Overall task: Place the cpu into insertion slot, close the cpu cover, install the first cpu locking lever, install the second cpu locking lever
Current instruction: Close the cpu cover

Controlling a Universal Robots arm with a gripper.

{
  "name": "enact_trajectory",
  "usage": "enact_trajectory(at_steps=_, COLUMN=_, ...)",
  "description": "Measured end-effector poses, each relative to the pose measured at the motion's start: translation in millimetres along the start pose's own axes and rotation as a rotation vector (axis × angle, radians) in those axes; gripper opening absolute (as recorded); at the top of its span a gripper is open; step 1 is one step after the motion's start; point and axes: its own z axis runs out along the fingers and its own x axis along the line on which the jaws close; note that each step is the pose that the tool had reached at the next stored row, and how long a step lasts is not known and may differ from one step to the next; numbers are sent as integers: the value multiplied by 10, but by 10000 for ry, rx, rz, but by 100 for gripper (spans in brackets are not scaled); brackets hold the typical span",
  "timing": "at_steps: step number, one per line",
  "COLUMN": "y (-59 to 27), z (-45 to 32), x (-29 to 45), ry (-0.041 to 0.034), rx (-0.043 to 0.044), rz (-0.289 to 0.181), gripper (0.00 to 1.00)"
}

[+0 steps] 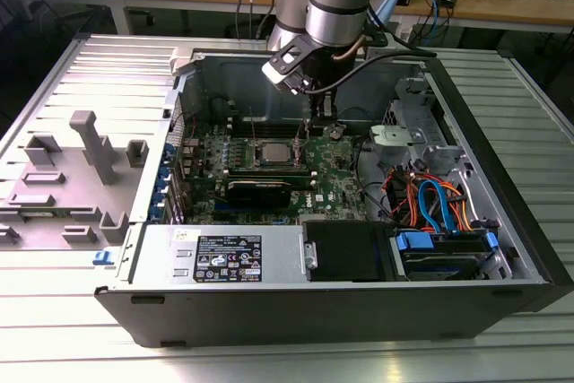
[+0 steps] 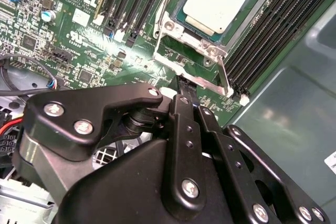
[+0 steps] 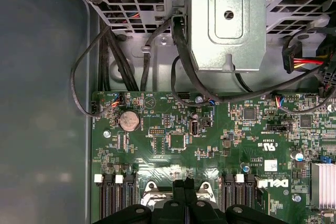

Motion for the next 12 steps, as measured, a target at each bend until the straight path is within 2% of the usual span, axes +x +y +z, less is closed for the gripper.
enact_trajectory(at_steps=12, y=-76, z=0, x=0, ry=1, rx=0, rz=0, gripper=11)
